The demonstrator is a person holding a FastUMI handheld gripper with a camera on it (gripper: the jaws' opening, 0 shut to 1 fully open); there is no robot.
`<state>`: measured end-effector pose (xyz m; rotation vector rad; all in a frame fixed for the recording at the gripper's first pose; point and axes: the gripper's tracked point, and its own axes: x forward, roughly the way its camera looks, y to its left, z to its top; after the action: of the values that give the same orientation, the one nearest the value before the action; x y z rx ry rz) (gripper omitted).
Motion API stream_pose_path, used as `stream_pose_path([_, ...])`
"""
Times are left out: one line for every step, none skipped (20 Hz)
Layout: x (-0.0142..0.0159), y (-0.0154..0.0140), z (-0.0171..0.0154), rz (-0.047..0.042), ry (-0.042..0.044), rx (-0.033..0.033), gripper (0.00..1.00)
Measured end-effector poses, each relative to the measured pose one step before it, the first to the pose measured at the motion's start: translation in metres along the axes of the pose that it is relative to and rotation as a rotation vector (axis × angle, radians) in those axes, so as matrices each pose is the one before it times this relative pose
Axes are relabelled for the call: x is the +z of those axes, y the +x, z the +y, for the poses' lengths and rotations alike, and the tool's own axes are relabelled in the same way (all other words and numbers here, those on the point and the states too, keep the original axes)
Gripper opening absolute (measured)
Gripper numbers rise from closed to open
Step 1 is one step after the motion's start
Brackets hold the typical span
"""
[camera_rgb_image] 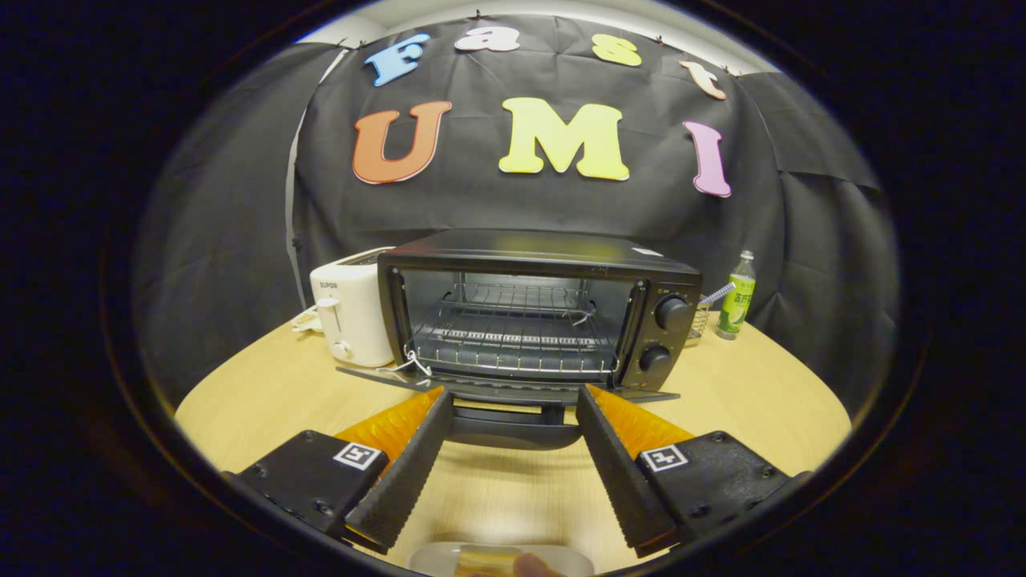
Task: Open the toaster oven, put the food inside, and close the toaster oven door.
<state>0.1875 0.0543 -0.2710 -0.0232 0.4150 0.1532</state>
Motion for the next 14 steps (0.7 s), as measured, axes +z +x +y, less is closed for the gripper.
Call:
stream_pose_path([-0.00445,-0.00134,0.00012,0.00981,-0.00014,0.00666,1.0])
stream_pose_path([-0.00435,-0.00105,-0.0006,0.01605,0.0,0.00562,1.0])
stream_pose_path([-0.0056,-0.00071,0.00052,0.0226,0.00329,0.00681,1.0])
stream_pose_path([-0.00651,-0.00112,0.00015,0.02571,0.00892,0.00747,1.0])
stream_pose_path([-0.00526,-0.00012,0.00046,0.02749,0.01316,0.008,1.0])
stream_pose_path([-0.00656,-0.0005,-0.00013,0.02513,0.01422,0.00731,1.0])
stream_pose_path([-0.00516,0.00016,0.00074,0.02166,0.0119,0.00678,1.0])
stream_pose_path([-0.00397,0.00033,0.00024,0.01348,0.00389,0.00476,1.0])
stream_pose_path([-0.00233,0.00013,0.00056,0.00672,0.00204,0.00348,1.0])
stream_pose_path([-0.00263,-0.0012,0.00063,0.00549,0.0036,0.00109,1.0])
stream_pose_path([-0.00052,-0.00147,0.0,0.00051,0.00393,-0.00146,1.0])
stream_pose_path([0.00287,-0.00323,0.00002,-0.00959,0.0005,-0.00061,1.0])
stream_pose_path([0.00296,-0.0052,0.00219,-0.01168,-0.00267,0.00144,1.0])
stream_pose_path([0.00481,-0.00605,0.00162,-0.01317,-0.00425,-0.00064,1.0])
